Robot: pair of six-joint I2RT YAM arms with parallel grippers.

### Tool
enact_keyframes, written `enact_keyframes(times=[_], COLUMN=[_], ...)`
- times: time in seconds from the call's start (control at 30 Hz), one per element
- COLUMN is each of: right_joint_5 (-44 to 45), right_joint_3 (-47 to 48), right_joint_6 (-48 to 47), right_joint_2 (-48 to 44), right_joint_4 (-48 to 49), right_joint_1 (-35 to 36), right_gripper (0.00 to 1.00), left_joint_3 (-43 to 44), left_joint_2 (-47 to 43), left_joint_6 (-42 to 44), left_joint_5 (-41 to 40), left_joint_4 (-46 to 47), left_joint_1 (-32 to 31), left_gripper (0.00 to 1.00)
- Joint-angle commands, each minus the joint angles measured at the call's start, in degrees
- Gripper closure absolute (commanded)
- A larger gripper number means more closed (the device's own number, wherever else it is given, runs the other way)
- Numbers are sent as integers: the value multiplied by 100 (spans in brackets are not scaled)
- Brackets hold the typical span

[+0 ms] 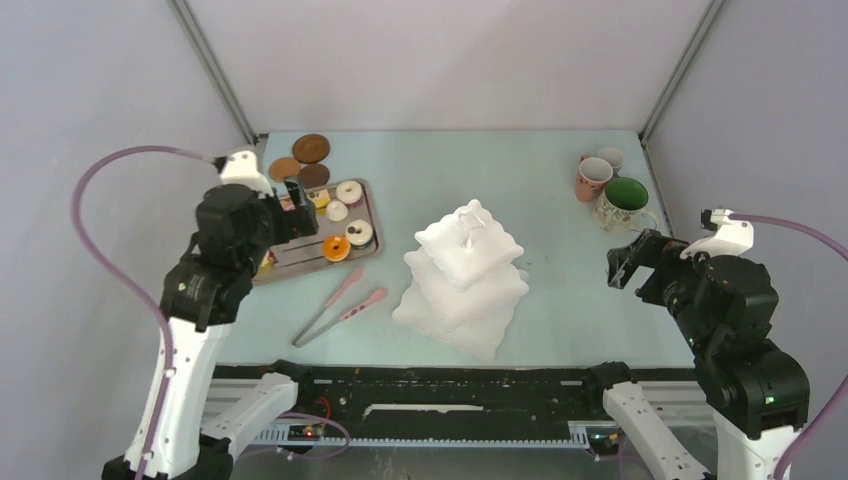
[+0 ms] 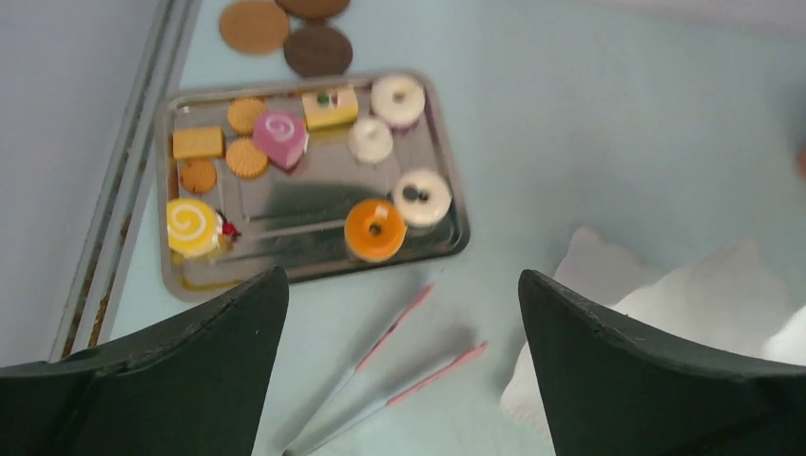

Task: Serve the afternoon tea
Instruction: Adjust the clamp at the center of the board.

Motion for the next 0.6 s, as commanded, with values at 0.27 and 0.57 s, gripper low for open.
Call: enact_keyframes(times=[0.27,0.57], right_joint_5=[-430,-662], right_joint_3=[-214,-282], right_joint_6=[-266,-394], right_joint_2=[-116,-493], right_joint_4=[163,398], right_joint_1=[56,54], right_gripper=[0,0], left_joint_3=[-1815,-1950], left_joint_2=[244,1980], left_joint_6=[737,806], left_joint_5=[48,-482], left_joint_4=[-447,-642], left_joint_1=[-705,-1048], left_gripper=[2,2])
